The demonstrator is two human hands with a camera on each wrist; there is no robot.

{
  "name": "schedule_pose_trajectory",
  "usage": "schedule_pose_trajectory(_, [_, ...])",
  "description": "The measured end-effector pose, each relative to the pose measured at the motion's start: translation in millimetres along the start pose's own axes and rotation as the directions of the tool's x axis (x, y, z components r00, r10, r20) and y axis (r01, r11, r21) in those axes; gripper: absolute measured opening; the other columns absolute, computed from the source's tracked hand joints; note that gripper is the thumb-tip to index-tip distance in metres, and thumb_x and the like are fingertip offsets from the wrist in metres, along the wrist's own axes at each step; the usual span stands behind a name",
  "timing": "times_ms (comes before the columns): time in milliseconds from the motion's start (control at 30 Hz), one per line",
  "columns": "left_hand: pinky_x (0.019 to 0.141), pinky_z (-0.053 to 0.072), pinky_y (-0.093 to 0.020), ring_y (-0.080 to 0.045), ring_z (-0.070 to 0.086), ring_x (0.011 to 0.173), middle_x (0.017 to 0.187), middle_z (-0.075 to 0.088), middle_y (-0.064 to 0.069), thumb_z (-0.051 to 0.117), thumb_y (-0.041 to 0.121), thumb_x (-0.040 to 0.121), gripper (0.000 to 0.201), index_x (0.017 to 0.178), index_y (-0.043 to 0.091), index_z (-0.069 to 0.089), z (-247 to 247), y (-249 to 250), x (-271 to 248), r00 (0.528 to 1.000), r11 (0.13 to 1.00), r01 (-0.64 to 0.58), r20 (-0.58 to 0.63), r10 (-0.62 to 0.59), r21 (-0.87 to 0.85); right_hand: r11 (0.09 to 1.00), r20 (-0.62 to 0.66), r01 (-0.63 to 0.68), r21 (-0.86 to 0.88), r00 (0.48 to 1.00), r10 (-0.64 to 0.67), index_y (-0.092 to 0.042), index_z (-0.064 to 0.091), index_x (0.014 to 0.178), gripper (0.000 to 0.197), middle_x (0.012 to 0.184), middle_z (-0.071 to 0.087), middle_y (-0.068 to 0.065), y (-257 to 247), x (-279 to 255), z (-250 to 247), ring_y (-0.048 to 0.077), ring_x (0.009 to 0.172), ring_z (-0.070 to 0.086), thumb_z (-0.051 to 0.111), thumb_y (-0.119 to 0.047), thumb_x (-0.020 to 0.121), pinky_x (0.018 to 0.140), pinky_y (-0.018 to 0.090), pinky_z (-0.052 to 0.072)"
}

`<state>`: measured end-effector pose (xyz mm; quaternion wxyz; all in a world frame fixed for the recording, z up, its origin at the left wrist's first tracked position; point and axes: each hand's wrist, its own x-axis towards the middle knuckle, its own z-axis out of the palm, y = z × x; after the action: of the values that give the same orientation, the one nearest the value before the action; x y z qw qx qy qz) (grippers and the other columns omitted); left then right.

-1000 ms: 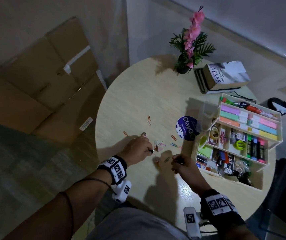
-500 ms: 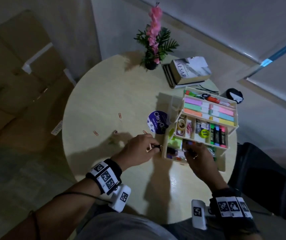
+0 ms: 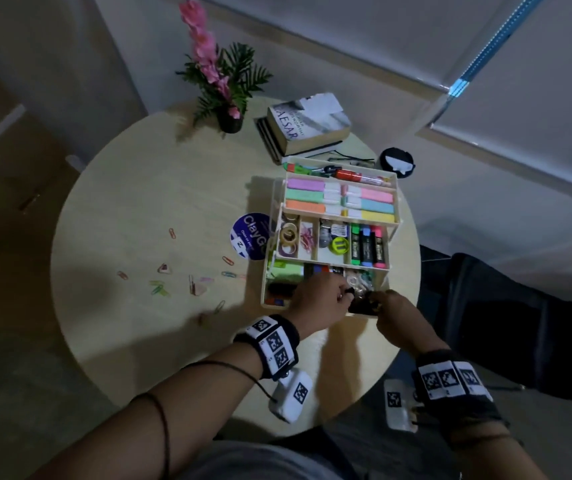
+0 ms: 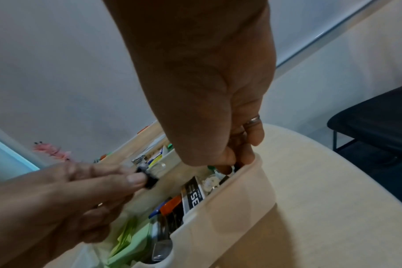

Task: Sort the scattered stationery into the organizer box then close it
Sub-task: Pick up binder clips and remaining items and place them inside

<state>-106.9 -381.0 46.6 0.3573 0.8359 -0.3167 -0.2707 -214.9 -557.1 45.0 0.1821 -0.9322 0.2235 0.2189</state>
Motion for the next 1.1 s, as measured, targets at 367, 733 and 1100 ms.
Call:
schedule_pose_trajectory(367, [0.074,0.044,-0.034,-0.022,0.064,0.095,0.109,0.063,-0.003,0.059,0.026,0.103,0.023,0.118,0.015,0.072,44,20,11,0.985,0.976,-0.052,0.171,0.015,0.213,0.976,-0.134,0.187,0.108,0.976,-0.172,-0.003,0.075,0.102,0.029,0.097,0.066,0.014,23,-13,-18,0.035,0.082,0.066,0.055,0.01,0.086,0.069,0.038,0.052])
schedule_pose_trajectory(733, [0.074,0.053,-0.027,-0.006,0.06,0.08,0.106,0.063,0.01,0.065,0.02,0.1,0.014,0.111,0.024,0.074,-80,-125,-108,0.984,0.998,0.061,-0.169,-0.057,0.017,0.774,-0.095,0.623,0.111,0.782,-0.616,-0.017,0.073,0.101,0.016,0.092,0.068,-0.001,-131,6,0,0.015,0.08,0.06,0.062,-0.007,0.094,0.069,0.031,0.048])
schedule_pose_trajectory(1100, [0.073,0.055,-0.028,-0.004,0.062,0.081,0.1,0.061,0.013,0.068,0.015,0.098,0.018,0.11,0.027,0.073,-137,-262,-231,0.865,0.942,0.299,-0.375,-0.334,-0.15,0.766,0.24,0.631,-0.121,0.768,-0.594,-0.02,0.039,0.154,0.067,0.139,0.046,0.01,-291,69,107,0.027,0.106,0.064,0.052,-0.001,0.091,0.086,0.032,0.057])
